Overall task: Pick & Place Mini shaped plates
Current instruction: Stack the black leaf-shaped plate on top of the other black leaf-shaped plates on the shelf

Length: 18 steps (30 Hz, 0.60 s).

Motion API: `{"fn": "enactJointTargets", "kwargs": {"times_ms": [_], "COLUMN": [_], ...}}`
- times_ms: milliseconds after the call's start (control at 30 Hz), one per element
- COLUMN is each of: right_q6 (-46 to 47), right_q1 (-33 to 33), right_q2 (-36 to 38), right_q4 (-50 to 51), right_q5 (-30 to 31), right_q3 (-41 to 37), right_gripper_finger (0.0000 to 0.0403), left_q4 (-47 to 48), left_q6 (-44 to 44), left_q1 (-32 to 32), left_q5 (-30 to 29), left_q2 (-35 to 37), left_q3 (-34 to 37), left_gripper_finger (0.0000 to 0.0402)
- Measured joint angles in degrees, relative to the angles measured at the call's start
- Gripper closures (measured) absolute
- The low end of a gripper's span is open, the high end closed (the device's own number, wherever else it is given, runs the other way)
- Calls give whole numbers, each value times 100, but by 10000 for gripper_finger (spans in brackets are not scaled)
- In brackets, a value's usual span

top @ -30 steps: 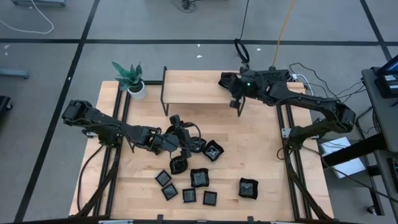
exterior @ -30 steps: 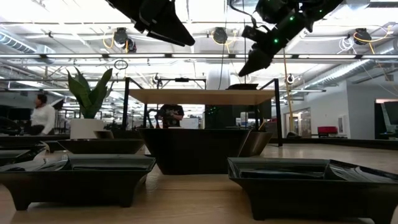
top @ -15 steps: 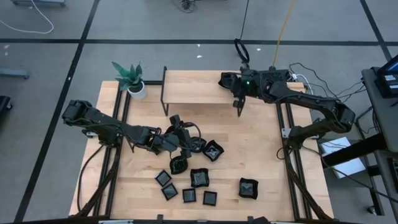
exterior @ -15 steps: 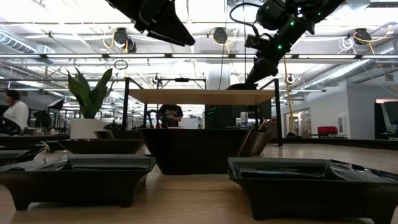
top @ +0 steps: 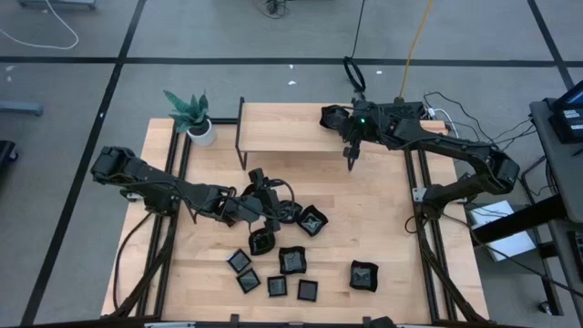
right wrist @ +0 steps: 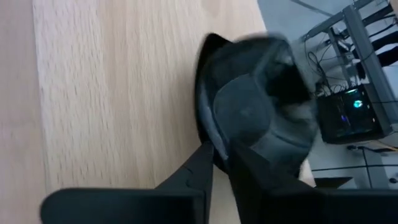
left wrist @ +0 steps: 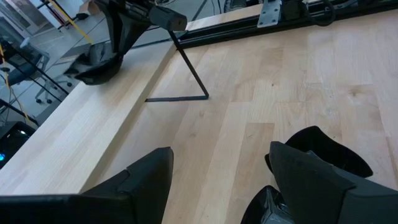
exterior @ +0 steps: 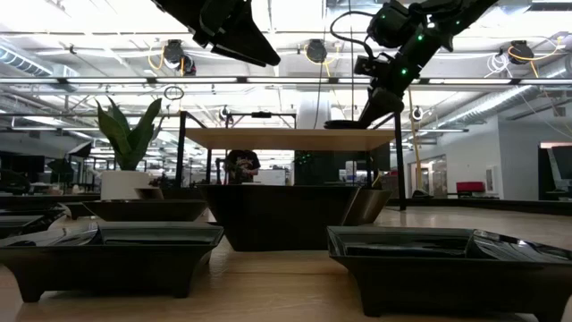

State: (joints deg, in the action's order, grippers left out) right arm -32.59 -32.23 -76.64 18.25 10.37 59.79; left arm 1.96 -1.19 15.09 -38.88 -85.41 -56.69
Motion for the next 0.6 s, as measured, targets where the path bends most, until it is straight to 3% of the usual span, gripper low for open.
{"fn": "enactJointTargets", "kwargs": {"times_ms": [200,600], "right_q6": [-104,-157], "right_q1": [2,137], "right_q2": [2,24], "right_q4": [4,4], "right_q5": [4,9], "right_q3": [0,0], "right_gripper_finger": [400,402], "left_q4": [1,2], "left_q6": [-1,-2], "left_q1": [0,0], "left_q5": [0,0], "left_q2": [0,0], "left_q3": [0,0], "left_gripper_finger": [133,133]}}
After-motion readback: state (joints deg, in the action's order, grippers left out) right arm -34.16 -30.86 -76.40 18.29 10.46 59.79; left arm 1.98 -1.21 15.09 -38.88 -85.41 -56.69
